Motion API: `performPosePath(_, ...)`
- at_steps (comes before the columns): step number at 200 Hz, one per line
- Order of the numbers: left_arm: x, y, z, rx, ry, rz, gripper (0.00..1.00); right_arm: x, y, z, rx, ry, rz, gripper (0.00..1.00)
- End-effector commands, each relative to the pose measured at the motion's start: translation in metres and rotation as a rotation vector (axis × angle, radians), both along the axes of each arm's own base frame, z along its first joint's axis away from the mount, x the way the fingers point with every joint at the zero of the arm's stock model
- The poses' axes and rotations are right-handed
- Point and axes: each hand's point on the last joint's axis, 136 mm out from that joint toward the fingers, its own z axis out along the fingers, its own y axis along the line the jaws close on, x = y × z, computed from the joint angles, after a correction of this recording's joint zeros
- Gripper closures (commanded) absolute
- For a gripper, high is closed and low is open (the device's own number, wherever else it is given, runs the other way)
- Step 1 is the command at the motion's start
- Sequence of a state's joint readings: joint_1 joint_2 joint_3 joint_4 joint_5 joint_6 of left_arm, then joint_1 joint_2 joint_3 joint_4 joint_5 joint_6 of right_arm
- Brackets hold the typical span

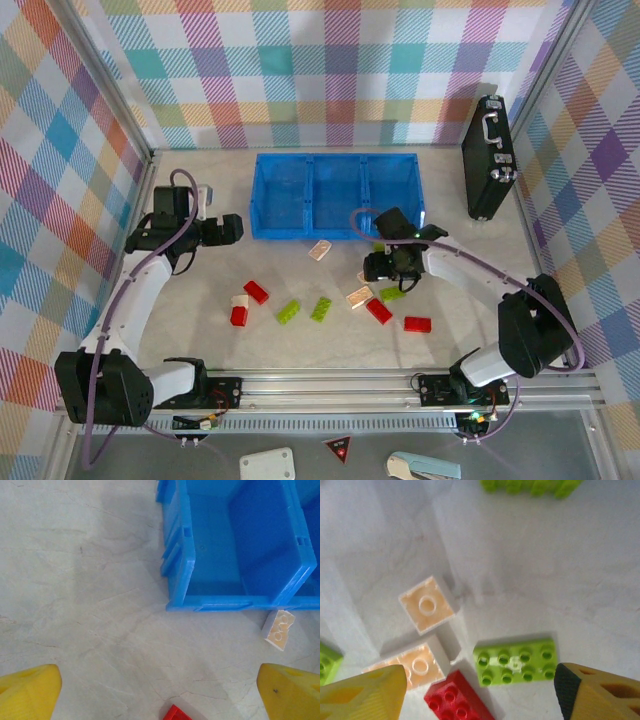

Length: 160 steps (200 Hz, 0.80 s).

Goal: Sort the legos into containers by color
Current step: Pick up the lego from the bottom-center of the table.

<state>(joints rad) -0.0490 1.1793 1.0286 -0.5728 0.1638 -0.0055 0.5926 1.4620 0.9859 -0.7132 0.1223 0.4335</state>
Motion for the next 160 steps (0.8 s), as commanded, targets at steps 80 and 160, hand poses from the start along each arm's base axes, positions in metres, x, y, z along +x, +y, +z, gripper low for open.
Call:
performPosePath(80, -0.002, 0.007, 0.004, 0.027, -0.027, 0.005, 0.0, -0.079, 0.005, -0.031, -0.052, 0.205, 0.132, 0.33)
performPosePath(160, -0.001, 0.003, 0.003, 0.01, -0.027, -0.012, 0.0, -0.081, 0.006, -0.057, -0.226, 0.216, 0.205, 0.42)
